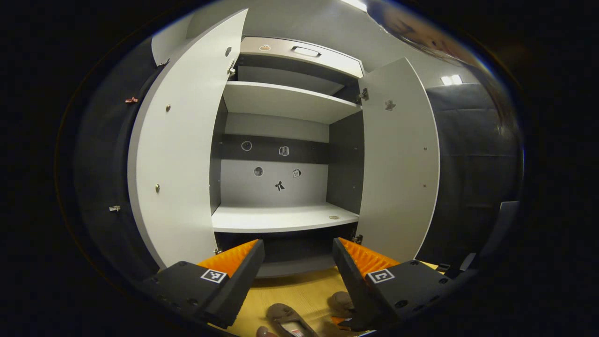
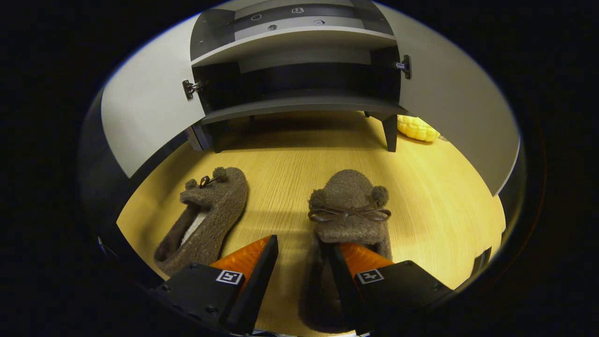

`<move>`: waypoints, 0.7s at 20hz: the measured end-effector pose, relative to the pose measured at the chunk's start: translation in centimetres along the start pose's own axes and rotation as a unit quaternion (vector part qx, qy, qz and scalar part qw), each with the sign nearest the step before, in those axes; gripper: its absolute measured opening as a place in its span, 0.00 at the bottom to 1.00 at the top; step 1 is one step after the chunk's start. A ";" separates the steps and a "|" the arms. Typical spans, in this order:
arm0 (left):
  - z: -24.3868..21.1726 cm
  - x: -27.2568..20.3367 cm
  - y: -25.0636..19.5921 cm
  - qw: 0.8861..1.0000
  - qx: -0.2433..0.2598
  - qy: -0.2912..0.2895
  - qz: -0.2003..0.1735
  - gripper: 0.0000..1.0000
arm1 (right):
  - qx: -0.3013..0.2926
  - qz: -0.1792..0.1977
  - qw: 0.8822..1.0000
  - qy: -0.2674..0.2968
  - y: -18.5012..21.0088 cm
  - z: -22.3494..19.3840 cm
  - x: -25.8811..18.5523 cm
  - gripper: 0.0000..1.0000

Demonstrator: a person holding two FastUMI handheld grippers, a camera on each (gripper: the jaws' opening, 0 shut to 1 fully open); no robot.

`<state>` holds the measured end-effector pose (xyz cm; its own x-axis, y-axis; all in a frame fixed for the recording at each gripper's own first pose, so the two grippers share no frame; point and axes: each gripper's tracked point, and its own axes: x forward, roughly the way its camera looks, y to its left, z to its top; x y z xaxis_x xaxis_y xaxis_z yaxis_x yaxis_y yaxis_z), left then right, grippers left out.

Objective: Grab one shoe with the right hand and put it into the shoe cabinet, grab the other shoe with the left hand and put it into the shoe cabinet; then close the right door with the right hand and the left door with the left hand.

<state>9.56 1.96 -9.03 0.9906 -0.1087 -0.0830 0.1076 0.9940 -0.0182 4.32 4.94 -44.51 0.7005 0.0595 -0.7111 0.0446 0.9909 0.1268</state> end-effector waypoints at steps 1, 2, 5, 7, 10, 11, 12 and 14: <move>-0.1 0.2 0.3 1.000 0.001 0.000 0.005 0.93 | -0.005 -0.001 1.000 0.003 -0.2 0.0 0.6 0.71; -0.1 0.4 0.6 1.000 0.000 0.000 0.009 0.93 | -0.010 -0.002 1.000 0.003 -0.3 0.2 1.2 0.66; -1.0 1.0 1.0 1.000 -0.007 0.013 0.014 0.93 | -0.010 -0.006 1.000 0.001 -1.0 1.0 2.3 0.58; -1.6 1.4 1.2 1.000 -0.012 0.021 0.019 0.93 | -0.014 -0.015 1.000 -0.002 -1.5 1.1 2.8 0.50; -2.4 1.9 0.8 0.999 -0.011 0.033 0.016 0.93 | -0.027 -0.019 0.999 0.001 -1.8 1.2 3.0 0.37; -2.5 2.1 0.6 0.999 -0.008 0.036 0.016 0.93 | -0.032 -0.026 0.999 0.002 -2.1 1.5 3.1 0.31; -2.6 2.3 0.2 0.999 -0.005 0.036 0.014 0.94 | -0.028 -0.027 0.999 -0.015 -2.3 2.2 3.1 0.20; -2.4 2.4 -0.3 0.999 -0.001 0.031 0.011 0.94 | -0.030 -0.017 0.999 -0.002 -2.0 1.6 3.3 0.10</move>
<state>11.74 1.36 -11.61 0.9854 -0.0877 -0.1457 0.0859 0.9961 -0.0186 7.69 3.00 -46.03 0.7025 0.0259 -0.7112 0.0246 0.9979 0.0606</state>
